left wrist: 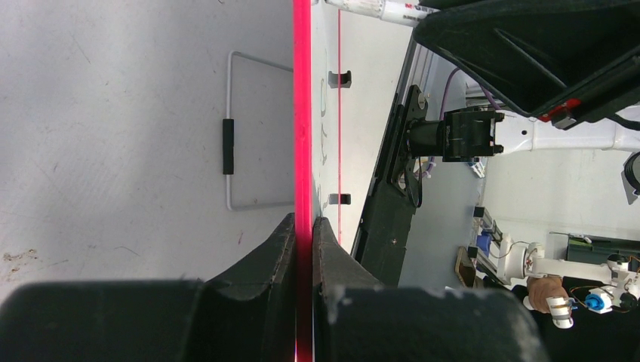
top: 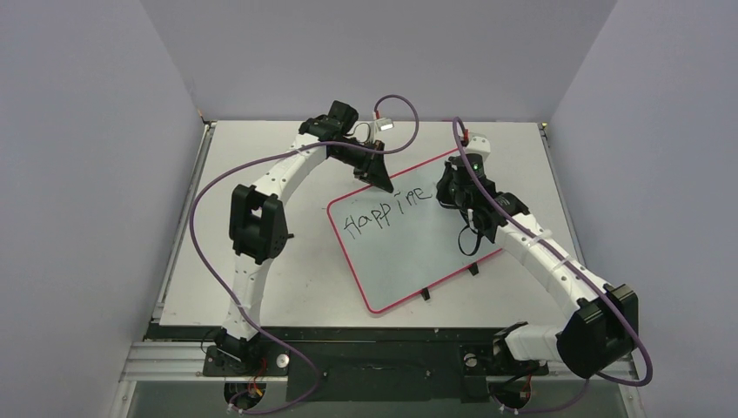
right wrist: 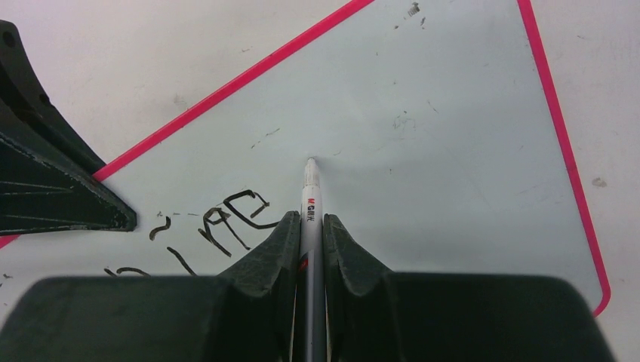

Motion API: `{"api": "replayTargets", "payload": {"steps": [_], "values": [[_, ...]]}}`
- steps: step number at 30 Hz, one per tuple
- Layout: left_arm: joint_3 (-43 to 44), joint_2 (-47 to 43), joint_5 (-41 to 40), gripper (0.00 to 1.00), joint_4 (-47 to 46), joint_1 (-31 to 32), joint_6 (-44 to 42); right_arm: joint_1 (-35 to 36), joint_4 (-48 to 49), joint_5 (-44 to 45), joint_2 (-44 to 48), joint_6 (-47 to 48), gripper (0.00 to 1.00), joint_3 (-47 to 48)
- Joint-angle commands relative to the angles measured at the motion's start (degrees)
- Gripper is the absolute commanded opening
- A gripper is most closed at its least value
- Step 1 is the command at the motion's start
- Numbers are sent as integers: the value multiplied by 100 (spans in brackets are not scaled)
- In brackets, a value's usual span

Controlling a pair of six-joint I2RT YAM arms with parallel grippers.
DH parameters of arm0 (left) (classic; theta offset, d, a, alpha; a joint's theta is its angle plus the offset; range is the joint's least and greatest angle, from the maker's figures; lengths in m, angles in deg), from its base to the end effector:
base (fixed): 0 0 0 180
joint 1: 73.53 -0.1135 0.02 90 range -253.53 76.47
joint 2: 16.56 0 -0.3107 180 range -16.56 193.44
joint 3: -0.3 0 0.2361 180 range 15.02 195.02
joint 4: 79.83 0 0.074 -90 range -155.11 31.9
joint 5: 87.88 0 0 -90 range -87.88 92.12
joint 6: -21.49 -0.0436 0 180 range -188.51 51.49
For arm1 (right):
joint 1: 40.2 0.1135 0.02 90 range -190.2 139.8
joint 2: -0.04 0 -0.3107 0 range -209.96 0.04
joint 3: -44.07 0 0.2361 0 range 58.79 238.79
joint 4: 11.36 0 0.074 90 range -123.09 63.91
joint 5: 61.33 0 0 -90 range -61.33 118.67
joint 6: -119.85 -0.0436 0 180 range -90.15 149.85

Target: Write a sentence on the whiteboard

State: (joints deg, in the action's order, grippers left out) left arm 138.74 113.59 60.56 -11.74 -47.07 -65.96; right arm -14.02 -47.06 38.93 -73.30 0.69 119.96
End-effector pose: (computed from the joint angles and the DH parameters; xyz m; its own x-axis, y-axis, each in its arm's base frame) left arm 0.4335 -0.2572 0.3013 -0.8004 0.3724 -0.4698 0.5819 0.2944 -0.7581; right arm 0.2409 0.1098 0.3577 -0.5749 0.2516 -0.7786 -0.0231 0.9462 0.3229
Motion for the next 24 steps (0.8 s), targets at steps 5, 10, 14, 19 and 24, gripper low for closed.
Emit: {"api": "replayTargets", "payload": {"steps": [5,10,14,19,24], "values": [[-47,-417,-325,0,-265,114,-414,-121,395,36,-314,-24,0,435],[-39,-444,-357,0,-265,114,-433,-121,442,-248,-431,-43,0,407],[-19,-439,-363,0,-272,114,-444,-102,472,-473,-448,-54,0,302],[-16,-446,-365,0,-282,114,-448,-44,468,-653,-408,-63,0,174],[-21,-469,-363,0,-283,118,-447,1,400,-681,-331,-65,0,-13]]}}
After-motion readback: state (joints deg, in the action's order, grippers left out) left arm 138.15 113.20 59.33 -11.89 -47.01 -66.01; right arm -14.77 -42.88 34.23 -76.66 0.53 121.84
